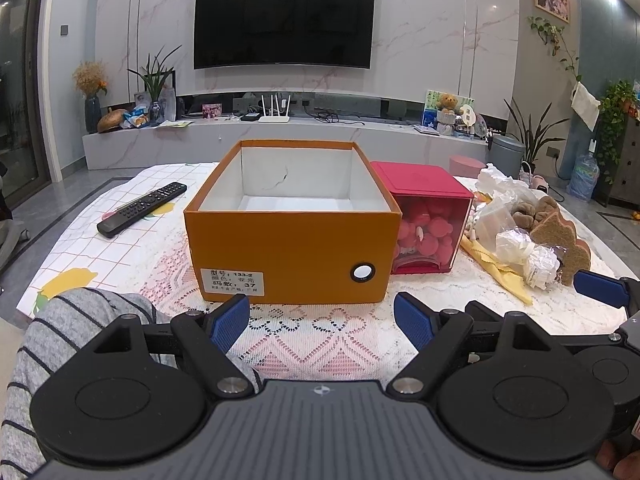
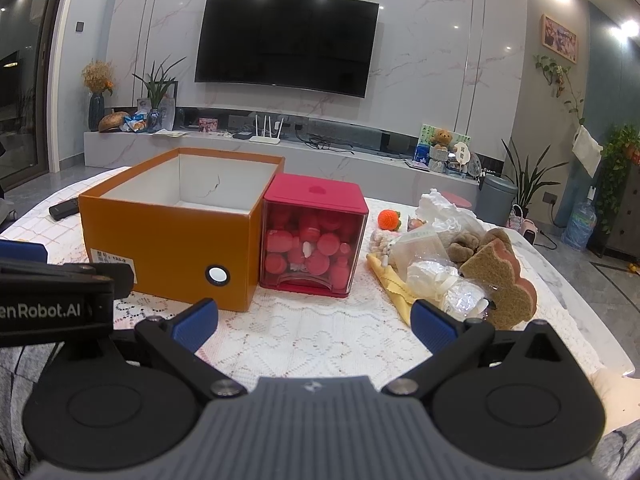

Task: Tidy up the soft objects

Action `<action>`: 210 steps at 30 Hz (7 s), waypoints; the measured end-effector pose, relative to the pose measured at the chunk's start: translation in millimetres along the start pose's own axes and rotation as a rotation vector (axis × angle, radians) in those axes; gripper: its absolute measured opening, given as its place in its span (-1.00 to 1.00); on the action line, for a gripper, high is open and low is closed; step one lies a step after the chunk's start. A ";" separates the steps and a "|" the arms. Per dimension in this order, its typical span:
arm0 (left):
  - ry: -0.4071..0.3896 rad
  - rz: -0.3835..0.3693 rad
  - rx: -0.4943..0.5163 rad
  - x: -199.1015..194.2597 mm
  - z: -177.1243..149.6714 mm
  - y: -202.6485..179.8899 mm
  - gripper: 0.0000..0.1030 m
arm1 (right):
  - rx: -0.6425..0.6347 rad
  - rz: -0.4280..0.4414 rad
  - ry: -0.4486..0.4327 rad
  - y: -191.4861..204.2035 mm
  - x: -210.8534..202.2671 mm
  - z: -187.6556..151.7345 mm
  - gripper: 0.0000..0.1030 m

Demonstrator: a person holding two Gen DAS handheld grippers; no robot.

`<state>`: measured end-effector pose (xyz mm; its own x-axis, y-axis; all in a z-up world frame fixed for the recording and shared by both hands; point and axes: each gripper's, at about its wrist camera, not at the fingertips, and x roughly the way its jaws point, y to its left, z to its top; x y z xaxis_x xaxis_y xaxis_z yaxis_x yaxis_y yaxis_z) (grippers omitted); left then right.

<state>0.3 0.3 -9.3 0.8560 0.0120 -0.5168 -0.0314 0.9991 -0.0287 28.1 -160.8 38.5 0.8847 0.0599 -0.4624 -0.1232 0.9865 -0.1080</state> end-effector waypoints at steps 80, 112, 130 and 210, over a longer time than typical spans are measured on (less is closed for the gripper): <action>-0.001 -0.430 0.097 88.5 10.3 -37.3 0.85 | 0.026 -0.051 0.538 -169.0 192.8 26.8 0.11; 0.045 -0.561 0.296 156.7 7.3 -178.1 0.85 | 0.315 -0.044 0.274 -244.0 149.5 59.2 0.07; 0.064 -0.447 0.172 240.8 4.5 -193.5 0.59 | 0.318 0.008 0.289 -243.7 166.5 50.0 0.07; -0.227 -0.217 -0.237 123.3 134.9 130.3 -0.96 | 0.038 0.302 -0.258 -1.7 77.1 212.4 0.07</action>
<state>171.3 137.5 38.6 0.9475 -0.1628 -0.2754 0.0670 0.9427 -0.3267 192.1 -125.5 190.0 0.8956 0.3800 -0.2315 -0.3830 0.9231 0.0338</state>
